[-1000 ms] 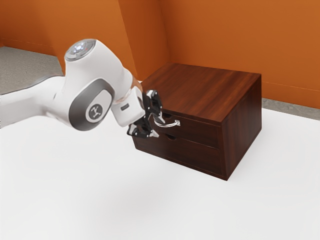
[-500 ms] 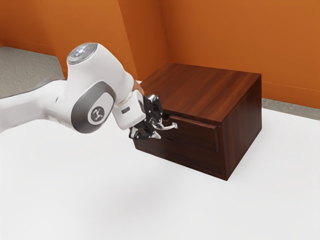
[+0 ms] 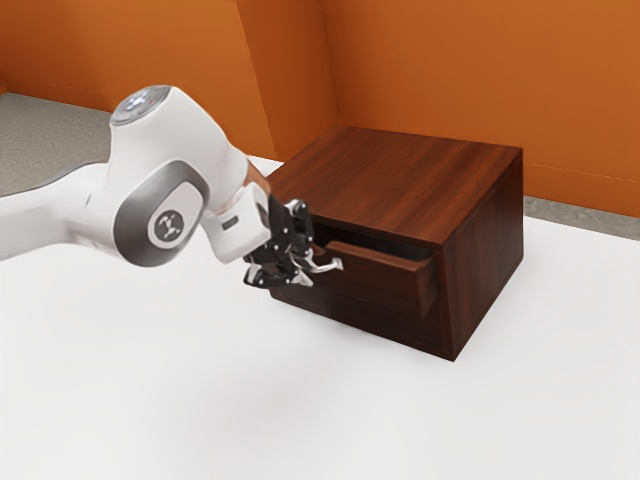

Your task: Pull the drawer handle with one arm to open the drawer

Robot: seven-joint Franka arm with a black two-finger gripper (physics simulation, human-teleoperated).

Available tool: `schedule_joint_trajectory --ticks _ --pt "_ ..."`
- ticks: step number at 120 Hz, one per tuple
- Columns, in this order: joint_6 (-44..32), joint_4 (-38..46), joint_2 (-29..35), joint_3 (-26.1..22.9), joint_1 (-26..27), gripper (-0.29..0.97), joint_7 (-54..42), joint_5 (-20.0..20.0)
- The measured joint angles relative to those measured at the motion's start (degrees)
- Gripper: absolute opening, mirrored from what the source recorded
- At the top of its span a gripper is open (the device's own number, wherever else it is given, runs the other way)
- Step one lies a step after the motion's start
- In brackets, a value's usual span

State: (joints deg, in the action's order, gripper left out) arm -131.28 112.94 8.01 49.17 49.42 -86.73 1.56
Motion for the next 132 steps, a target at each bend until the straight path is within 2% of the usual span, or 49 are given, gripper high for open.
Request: schedule_joint_trajectory --ticks 44,50,60,70,132 --pt "2.2 2.4 3.0 -0.7 -0.5 0.03 -0.2 0.2" --pt "2.4 2.8 3.9 -4.4 -4.2 0.02 -0.2 0.3" --pt "2.7 4.0 5.8 -14.2 -14.4 0.02 -0.2 0.3" --pt "2.9 4.9 6.5 -17.4 -17.7 0.01 -0.2 0.3" --pt "3.0 9.1 9.8 -19.8 -19.4 0.02 0.0 0.5"
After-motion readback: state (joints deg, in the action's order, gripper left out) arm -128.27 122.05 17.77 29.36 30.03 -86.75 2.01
